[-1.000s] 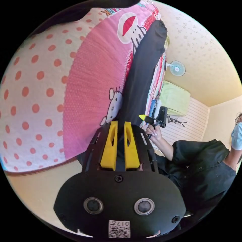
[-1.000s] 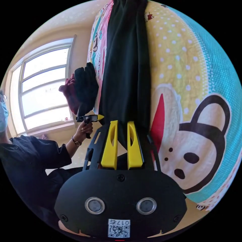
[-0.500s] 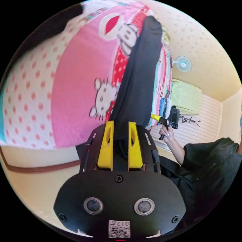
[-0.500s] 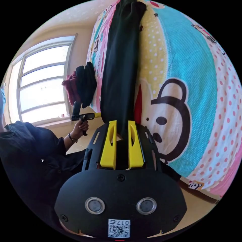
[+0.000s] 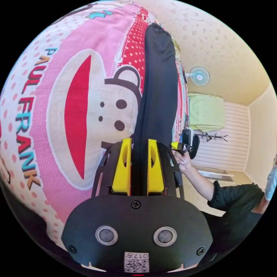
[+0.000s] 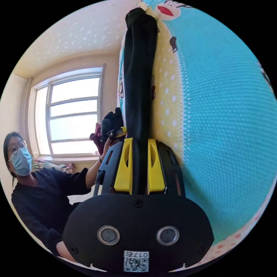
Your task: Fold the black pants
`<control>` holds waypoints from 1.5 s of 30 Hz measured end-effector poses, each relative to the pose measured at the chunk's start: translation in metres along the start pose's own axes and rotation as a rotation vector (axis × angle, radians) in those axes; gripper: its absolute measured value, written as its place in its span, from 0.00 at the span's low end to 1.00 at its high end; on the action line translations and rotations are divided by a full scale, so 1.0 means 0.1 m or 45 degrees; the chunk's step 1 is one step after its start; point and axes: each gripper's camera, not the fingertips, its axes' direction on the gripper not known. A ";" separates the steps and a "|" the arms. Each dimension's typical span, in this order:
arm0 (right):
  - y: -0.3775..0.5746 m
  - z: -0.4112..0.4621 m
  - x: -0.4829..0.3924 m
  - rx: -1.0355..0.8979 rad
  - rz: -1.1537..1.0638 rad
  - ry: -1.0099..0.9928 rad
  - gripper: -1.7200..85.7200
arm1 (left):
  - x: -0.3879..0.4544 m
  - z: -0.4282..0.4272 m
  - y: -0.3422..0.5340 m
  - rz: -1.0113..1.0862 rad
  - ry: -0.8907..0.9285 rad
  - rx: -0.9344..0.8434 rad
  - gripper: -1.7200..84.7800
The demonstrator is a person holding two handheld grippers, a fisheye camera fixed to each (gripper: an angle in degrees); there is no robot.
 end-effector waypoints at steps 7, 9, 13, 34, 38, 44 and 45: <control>0.66 -0.14 -0.19 0.186 -0.015 -0.234 0.06 | -0.10 0.38 0.58 -0.060 0.506 -0.078 0.09; 0.88 -0.25 -0.39 0.199 -0.039 -0.268 0.05 | 0.20 0.28 0.86 0.083 0.644 0.010 0.08; 1.42 -0.63 -1.11 0.167 -0.210 -0.264 0.03 | 0.80 0.00 1.38 0.280 0.816 0.125 0.08; 3.29 -2.66 -5.28 0.076 -1.376 -0.073 0.02 | 4.72 -0.54 2.63 1.117 0.791 0.480 0.07; 2.70 -2.72 -4.85 0.052 -1.114 0.118 0.02 | 4.34 -0.07 2.11 0.751 0.576 0.531 0.07; 1.69 -2.62 -3.99 0.006 -0.818 0.303 0.02 | 3.67 0.62 1.24 0.453 0.330 0.530 0.07; 1.62 -2.60 -3.92 0.005 -0.798 0.318 0.02 | 3.51 0.76 1.12 0.395 0.303 0.529 0.07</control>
